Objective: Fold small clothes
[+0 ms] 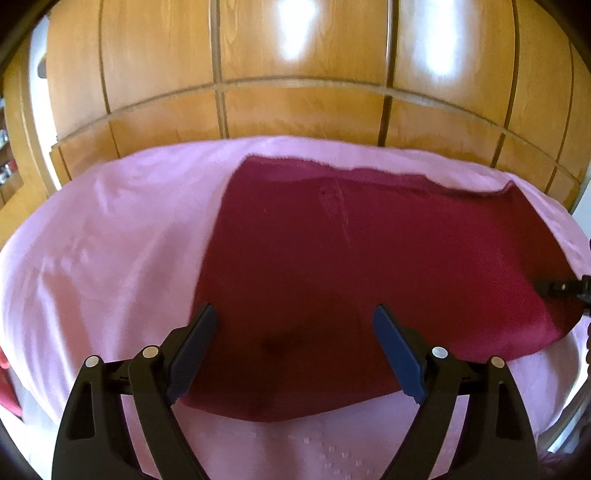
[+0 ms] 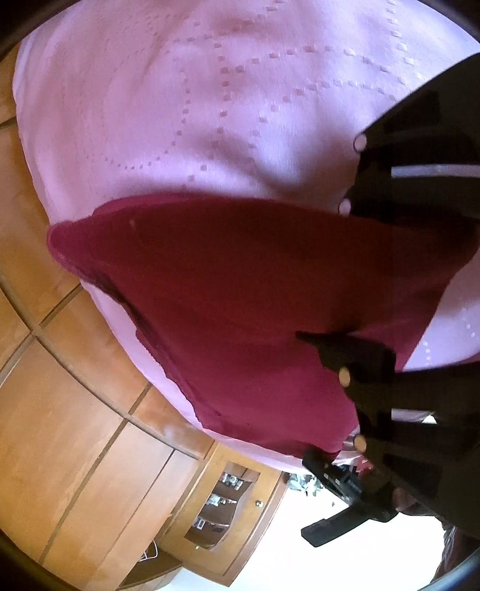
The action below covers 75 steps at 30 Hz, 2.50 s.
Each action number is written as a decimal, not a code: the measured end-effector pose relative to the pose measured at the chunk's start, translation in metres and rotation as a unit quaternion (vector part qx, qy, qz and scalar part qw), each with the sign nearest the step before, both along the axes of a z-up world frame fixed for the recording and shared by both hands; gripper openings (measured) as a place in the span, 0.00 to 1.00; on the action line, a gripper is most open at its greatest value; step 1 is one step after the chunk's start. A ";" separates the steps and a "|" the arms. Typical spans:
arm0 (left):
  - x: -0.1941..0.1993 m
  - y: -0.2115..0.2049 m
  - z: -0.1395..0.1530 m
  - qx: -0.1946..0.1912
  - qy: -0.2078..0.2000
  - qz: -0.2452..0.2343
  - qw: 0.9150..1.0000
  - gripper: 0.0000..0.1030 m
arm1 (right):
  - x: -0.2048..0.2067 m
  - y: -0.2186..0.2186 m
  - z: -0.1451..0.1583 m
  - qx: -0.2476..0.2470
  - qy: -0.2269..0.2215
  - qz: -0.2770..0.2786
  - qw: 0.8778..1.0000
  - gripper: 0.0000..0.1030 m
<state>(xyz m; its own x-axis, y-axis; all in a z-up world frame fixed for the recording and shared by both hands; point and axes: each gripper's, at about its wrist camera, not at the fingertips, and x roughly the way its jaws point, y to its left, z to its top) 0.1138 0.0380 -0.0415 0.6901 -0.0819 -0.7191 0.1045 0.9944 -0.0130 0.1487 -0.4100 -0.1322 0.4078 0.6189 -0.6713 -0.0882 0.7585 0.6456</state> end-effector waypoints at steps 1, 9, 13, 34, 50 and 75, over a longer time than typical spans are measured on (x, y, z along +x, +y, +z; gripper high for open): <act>0.002 0.001 -0.003 -0.002 0.006 0.000 1.000 0.83 | 0.000 0.002 0.004 -0.001 -0.002 0.000 1.000 0.28; 0.004 0.024 0.002 -0.087 0.029 0.004 0.996 0.57 | 0.003 0.015 0.034 -0.026 -0.018 0.001 1.000 0.25; 0.001 0.027 0.014 -0.123 0.019 -0.021 0.992 0.49 | 0.003 0.020 0.041 -0.024 -0.018 -0.007 1.000 0.24; 0.042 0.072 -0.014 -0.291 0.108 -0.035 0.950 0.38 | 0.035 0.214 0.124 -0.039 -0.119 0.157 0.980 0.22; 0.006 0.166 0.008 -0.457 0.082 0.026 0.885 0.56 | -0.034 0.223 0.086 -0.017 -0.148 0.252 0.956 0.67; 0.032 0.081 0.049 -0.273 0.076 -0.047 0.958 0.18 | -0.060 0.178 0.038 -0.155 -0.150 0.135 0.967 0.09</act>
<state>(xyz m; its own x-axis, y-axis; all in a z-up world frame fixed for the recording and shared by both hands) 0.1458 0.1192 0.0076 0.5517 -0.5321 -0.6423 0.1495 0.8207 -0.5515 0.0888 -0.2319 -0.0944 0.4651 0.5174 -0.7183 -0.4582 0.8350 0.3048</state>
